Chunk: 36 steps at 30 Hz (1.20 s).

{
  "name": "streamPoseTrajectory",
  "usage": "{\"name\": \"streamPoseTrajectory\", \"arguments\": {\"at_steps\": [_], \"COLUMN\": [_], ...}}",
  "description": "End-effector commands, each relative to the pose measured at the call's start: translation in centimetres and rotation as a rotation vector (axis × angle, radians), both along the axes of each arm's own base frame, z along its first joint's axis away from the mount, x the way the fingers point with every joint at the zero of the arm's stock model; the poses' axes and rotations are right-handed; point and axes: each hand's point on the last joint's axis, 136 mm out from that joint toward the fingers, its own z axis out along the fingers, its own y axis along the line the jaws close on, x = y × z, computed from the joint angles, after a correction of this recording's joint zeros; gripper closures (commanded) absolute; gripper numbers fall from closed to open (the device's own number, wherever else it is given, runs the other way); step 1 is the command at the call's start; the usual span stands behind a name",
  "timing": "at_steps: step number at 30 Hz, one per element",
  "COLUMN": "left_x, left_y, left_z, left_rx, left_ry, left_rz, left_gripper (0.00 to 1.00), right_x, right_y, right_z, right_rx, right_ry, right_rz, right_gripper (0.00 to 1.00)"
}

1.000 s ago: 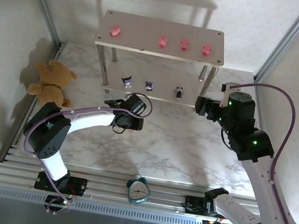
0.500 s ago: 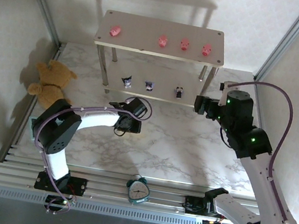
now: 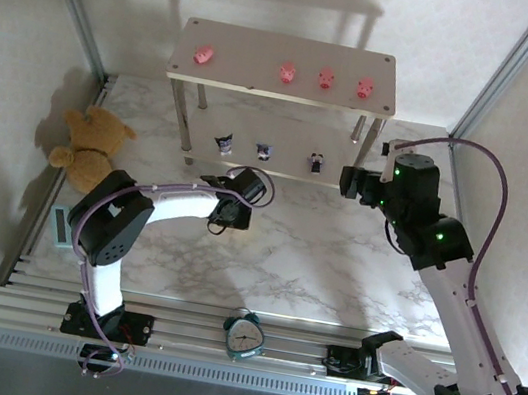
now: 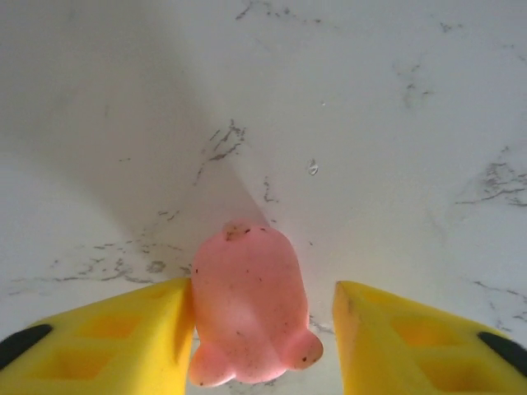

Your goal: Place and organize the plastic toys onto the shelf

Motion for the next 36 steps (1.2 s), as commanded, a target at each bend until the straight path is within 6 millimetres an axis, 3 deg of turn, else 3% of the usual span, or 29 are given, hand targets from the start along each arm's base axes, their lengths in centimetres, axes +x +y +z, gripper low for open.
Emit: {"name": "streamPoseTrajectory", "arguments": {"at_steps": [1, 4, 7, 13, 15, 22, 29, 31, 36], "left_x": [-0.5, -1.1, -1.5, -0.3, 0.5, 5.2, 8.2, 8.9, 10.9], "left_y": [0.6, 0.5, 0.3, 0.4, 0.0, -1.6, -2.3, -1.9, -0.1], "left_z": [-1.0, -1.5, -1.5, 1.6, 4.1, 19.7, 32.6, 35.2, 37.7], "left_rx": [0.03, 0.004, -0.025, -0.034, -0.049, -0.08, -0.182, -0.206, -0.207], "left_ry": [0.038, 0.067, 0.077, 0.003, -0.029, -0.239, -0.474, -0.533, -0.607], "left_rz": [-0.015, -0.03, -0.059, -0.082, -0.097, -0.169, -0.212, -0.207, -0.178], "left_gripper": [0.58, 0.62, 0.8, 0.94, 0.94, 0.93, 0.91, 0.91, 0.9], "right_x": [0.6, 0.6, 0.6, 0.4, 0.4, 0.9, 1.7, 1.8, 2.0], "right_y": [-0.3, -0.3, -0.3, -0.6, -0.7, -0.4, 0.1, 0.4, 0.6], "right_z": [0.8, 0.8, 0.9, 1.2, 1.3, 1.8, 3.1, 3.2, 3.0], "right_rx": [-0.011, -0.011, -0.009, -0.007, -0.007, -0.013, -0.006, 0.0, 0.012], "right_ry": [-0.033, -0.032, -0.035, -0.044, -0.048, -0.049, -0.077, -0.074, -0.07], "right_rz": [-0.01, -0.011, -0.014, -0.027, -0.027, -0.022, -0.007, 0.0, 0.004], "right_gripper": [0.05, 0.05, 0.05, 0.05, 0.05, 0.05, 0.05, 0.05, 0.05]}}
